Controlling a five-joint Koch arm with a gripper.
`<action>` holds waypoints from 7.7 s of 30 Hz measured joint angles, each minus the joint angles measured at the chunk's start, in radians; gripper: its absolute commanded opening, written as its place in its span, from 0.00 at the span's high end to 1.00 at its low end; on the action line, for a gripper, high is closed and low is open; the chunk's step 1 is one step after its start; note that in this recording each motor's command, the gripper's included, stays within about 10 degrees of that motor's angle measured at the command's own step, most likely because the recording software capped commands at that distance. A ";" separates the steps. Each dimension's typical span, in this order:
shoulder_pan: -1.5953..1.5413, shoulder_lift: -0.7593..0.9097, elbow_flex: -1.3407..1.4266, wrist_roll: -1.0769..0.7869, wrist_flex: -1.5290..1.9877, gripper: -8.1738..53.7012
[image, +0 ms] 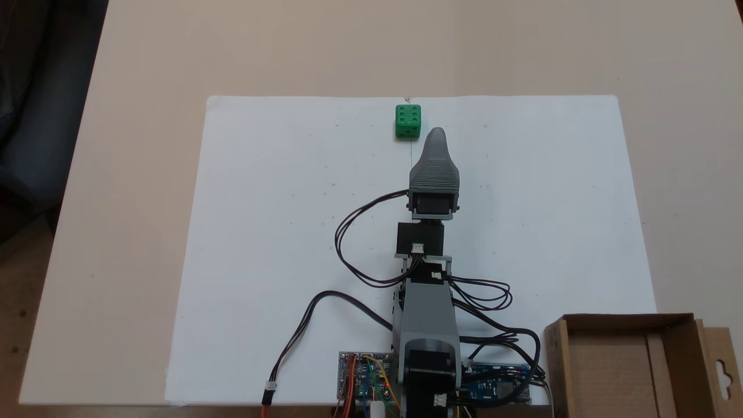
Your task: Grasp a green dice and put it in the bin.
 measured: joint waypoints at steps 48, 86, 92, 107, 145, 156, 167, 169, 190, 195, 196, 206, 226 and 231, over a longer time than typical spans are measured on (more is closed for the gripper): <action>0.002 0.000 -0.784 0.000 1.169 0.17; 0.003 -0.730 -2.168 0.000 3.050 0.19; 0.014 -0.815 -2.263 0.000 3.060 0.19; -0.048 -1.000 -2.496 0.014 3.066 0.20; -0.118 -1.220 -2.605 0.206 3.066 0.19; -0.118 -1.327 -2.605 0.206 3.066 0.19; -0.118 -1.394 -2.605 0.206 3.066 0.19; -0.118 -1.402 -2.605 0.206 3.066 0.19; -0.118 -1.434 -2.605 0.115 3.066 0.17; -0.114 -1.454 -2.603 0.115 3.066 0.17; -0.115 -1.457 -2.605 0.115 3.066 0.17; -0.097 -1.508 -2.605 0.117 3.066 0.17; -0.094 -1.536 -2.605 0.242 3.066 0.17; -0.098 -1.557 -2.605 0.242 3.066 0.17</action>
